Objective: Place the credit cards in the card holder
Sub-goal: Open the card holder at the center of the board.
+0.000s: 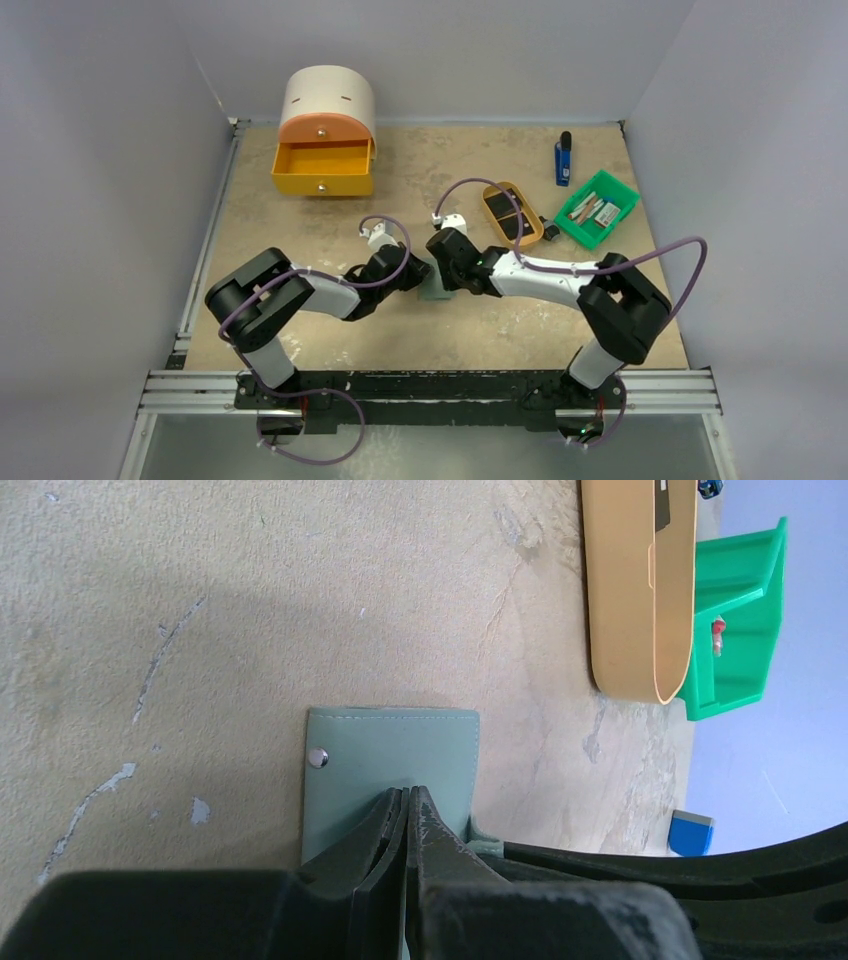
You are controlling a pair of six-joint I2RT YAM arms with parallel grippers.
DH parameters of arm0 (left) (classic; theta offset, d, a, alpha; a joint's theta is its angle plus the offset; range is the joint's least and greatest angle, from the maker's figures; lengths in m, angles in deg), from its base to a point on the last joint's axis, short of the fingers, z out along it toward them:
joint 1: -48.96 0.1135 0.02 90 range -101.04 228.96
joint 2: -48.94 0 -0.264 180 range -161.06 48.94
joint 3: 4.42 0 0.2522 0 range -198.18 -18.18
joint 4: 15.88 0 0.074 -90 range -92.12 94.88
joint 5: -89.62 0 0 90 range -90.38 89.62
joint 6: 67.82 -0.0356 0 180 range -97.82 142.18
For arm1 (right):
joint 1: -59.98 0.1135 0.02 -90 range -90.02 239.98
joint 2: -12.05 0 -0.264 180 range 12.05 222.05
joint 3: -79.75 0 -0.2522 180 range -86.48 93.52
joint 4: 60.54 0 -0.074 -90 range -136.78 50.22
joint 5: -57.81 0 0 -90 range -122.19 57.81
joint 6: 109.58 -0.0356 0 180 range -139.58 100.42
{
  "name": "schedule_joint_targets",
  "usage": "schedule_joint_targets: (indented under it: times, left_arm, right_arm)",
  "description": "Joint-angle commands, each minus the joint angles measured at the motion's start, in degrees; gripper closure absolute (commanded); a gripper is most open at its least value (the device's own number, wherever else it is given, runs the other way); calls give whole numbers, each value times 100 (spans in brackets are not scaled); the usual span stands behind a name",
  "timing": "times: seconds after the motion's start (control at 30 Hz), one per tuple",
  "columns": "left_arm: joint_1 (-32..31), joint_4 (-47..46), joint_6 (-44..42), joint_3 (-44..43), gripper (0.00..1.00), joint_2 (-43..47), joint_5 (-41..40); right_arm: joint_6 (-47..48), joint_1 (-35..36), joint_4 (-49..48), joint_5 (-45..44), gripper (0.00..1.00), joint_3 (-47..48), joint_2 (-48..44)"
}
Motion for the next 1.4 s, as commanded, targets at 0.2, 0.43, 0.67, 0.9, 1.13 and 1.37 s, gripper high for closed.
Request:
schedule_joint_targets:
  times: [0.2,0.43,0.67,0.9,1.13,1.37]
  left_arm:
    - [17,948,-174,26,100,-186,-122]
    - [18,1192,-343,-190,100,70,-9]
    - [17,1518,-432,-498,95,292,34]
    - [18,1694,-438,-598,97,315,-19]
    - [16,1721,-420,-596,97,314,-27]
    - [16,1717,-411,-546,98,339,-24]
  right_arm:
    - [-635,-760,-28,490,73,-851,-1058]
    - [-672,-947,81,653,51,-1019,-1781]
    - [-262,-894,-605,1946,59,-756,-2017]
    - [-19,-576,-94,1228,48,-216,-1145]
    - [173,-350,141,610,34,-24,-681]
    - [-11,-350,177,318,37,68,-219]
